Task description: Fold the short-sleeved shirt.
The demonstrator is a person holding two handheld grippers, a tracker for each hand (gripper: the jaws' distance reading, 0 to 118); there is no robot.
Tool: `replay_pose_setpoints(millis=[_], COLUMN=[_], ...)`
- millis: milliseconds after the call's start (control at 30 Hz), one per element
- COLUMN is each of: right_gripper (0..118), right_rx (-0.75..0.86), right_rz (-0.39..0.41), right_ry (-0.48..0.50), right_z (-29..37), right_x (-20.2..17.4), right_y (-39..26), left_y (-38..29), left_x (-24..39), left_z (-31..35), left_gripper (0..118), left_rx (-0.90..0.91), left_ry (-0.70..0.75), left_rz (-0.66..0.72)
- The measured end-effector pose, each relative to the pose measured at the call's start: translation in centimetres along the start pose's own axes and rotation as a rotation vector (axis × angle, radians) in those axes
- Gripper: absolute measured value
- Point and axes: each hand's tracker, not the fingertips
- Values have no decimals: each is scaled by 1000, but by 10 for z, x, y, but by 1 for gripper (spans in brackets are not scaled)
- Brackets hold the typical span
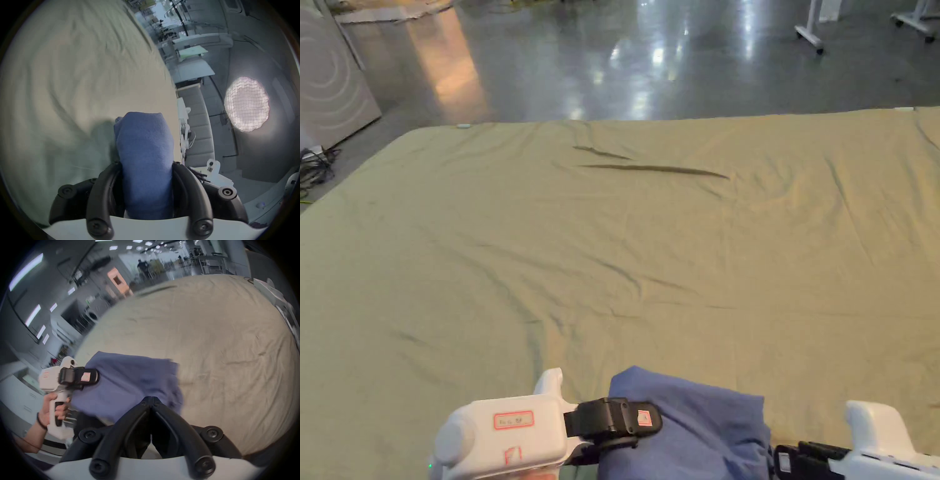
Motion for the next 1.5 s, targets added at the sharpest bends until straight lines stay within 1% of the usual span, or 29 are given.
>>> replay_pose_setpoints(millis=[67, 133, 233, 333, 400, 500, 533, 567, 600, 667, 700, 733, 767, 800, 833, 900, 933, 1000, 1067, 1133, 1200, 1267, 1300, 1333, 1367, 1400, 1433, 1467, 1500], right_gripper=[0, 0, 0, 0, 0, 0, 0, 0, 0, 0, 0, 0, 0, 0, 0, 0, 0, 0, 0, 0, 0, 0, 0, 0, 0, 0, 0, 0, 0], right_rx=[14, 50, 62, 38, 18, -16, -27, -37, -51, -55, -38, -24, -1, 26, 46, 71, 111, 197, 291, 388, 477, 548, 583, 612, 642, 677, 696, 724, 740], right_rz=[-60, -101, -146, -212, -239, -252, -256, -268, -288, -258, -209, -181, -159, -147, -143, -118, -80, -3, 68, 140, 195, 242, 268, 287, 311, 334, 348, 369, 375], right_ry=[20, -30, -77, -88, -94, -121, -131, -138, -122, -118, -165, -200, -226, -248, -257, -318, -342, -328, -329, -321, -317, -297, -288, -286, -290, -300, -303, -308, -313], right_z=[18, 31, 36, 32, 25, 16, 13, 11, 12, 20, 28, 34, 42, 50, 56, 73, 83, 106, 128, 147, 164, 177, 182, 185, 187, 189, 190, 189, 189], right_x=[3, 4, 9, 14, 19, 21, 22, 22, 24, 23, 22, 23, 26, 28, 31, 33, 29, 18, -7, -27, -48, -68, -77, -84, -91, -98, -102, -107, -110], right_y=[-13, -28, -46, -58, -62, -67, -67, -69, -71, -72, -74, -75, -76, -78, -78, -79, -80, -76, -64, -57, -54, -55, -57, -57, -59, -61, -62, -63, -65], left_y=[22, 44, 80, 108, 124, 137, 136, 138, 137, 136, 132, 128, 123, 111, 92, 51, 35, -13, -58, -103, -141, -172, -182, -188, -194, -198, -201, -201, -205], left_x=[1, -5, -27, -58, -91, -128, -137, -145, -147, -146, -139, -123, -104, -76, -55, 1, 14, 60, 104, 153, 176, 205, 211, 219, 226, 232, 235, 241, 241], left_z=[56, 111, 185, 236, 256, 255, 248, 240, 233, 231, 233, 235, 236, 234, 237, 239, 240, 237, 227, 196, 184, 159, 153, 147, 143, 141, 141, 143, 144], left_gripper=[41, 41, 41, 40, 40, 40, 43, 49, 49, 58, 66, 72, 79, 79, 79, 79, 79, 79, 79, 79, 79, 79, 76, 67, 51, 13, 2, 2, 2], left_rx=[70, 118, 240, 321, 335, 381, 377, 378, 393, 361, 360, 346, 356, 446, 510, 558, 578, 659, 771, 896, 996, 1014, 1015, 1005, 993, 950, 928, 895, 932], left_ry=[82, 172, 320, 384, 431, 503, 470, 503, 599, 713, 704, 754, 907, 1098, 1175, 1125, 950, 758, 710, 823, 778, 746, 752, 767, 773, 752, 702, 640, 634], left_rz=[-88, -114, -81, 2, 73, 131, 175, 209, 246, 214, 134, 90, -14, -185, -327, -603, -670, -825, -975, -1041, -1099, -1177, -1204, -1245, -1271, -1263, -1247, -1238, -1238])
